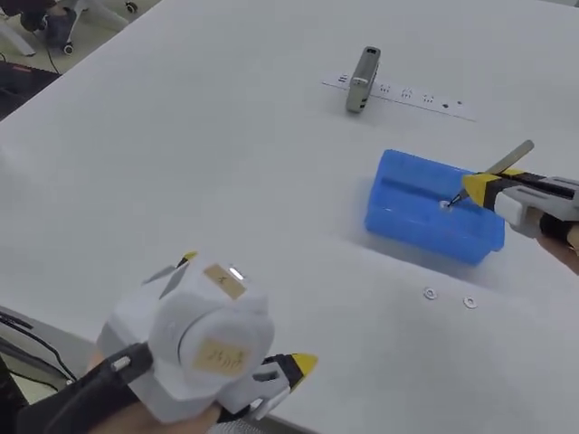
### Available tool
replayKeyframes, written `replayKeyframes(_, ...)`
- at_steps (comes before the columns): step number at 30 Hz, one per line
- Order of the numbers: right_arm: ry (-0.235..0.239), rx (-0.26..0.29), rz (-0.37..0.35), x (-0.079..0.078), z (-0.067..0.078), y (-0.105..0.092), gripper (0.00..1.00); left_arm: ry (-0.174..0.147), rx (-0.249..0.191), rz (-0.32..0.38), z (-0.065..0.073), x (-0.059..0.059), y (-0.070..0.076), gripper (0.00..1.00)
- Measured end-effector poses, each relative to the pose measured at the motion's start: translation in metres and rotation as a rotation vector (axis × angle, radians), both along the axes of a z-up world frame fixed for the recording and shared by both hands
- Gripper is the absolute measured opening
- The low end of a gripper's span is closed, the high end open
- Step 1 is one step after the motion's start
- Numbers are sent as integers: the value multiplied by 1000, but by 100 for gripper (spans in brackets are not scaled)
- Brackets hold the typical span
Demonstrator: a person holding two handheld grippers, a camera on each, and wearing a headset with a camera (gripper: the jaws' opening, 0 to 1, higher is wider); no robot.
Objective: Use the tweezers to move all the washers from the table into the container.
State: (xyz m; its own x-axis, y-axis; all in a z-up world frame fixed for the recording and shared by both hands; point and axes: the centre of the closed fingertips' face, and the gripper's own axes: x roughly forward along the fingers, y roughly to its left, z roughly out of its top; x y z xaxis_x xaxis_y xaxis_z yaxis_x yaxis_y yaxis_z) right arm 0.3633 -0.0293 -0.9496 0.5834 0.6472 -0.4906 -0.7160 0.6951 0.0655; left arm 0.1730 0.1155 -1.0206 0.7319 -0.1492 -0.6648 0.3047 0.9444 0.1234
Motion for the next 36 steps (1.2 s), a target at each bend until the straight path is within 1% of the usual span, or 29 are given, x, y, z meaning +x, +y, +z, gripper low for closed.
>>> replayKeyframes(3, -3, -13, -4, 6, -5, 2, 1, 1, 4, 2, 0, 0, 1, 95)
replayKeyframes(9, 7, -39, 1, 13, -19, 5, 1, -14, 0, 14, 3, 1, 2, 95)
replayKeyframes(13, 22, -67, -4, 18, -34, 5, 1, -12, 3, 14, 2, 1, 3, 95)
replayKeyframes(18, 44, -94, 3, 19, -50, 7, 2, -8, 6, 11, 1, 1, 3, 95)
replayKeyframes(22, 53, -101, 6, 21, -57, 9, 2, -7, 10, 13, 1, 1, 3, 95)
replayKeyframes(25, 61, -119, 9, 23, -64, 11, 2, -7, 13, 10, 1, 1, 3, 95)
replayKeyframes(27, 69, -118, 4, 24, -66, 12, 2, -7, 22, 6, 1, 0, 3, 95)
replayKeyframes(29, 69, -120, 4, 25, -67, 14, 2, -7, 21, 3, 1, 0, 2, 95)
replayKeyframes(36, 55, -141, 11, 27, -72, 17, 2, -5, 22, 9, 0, 1, 4, 95)
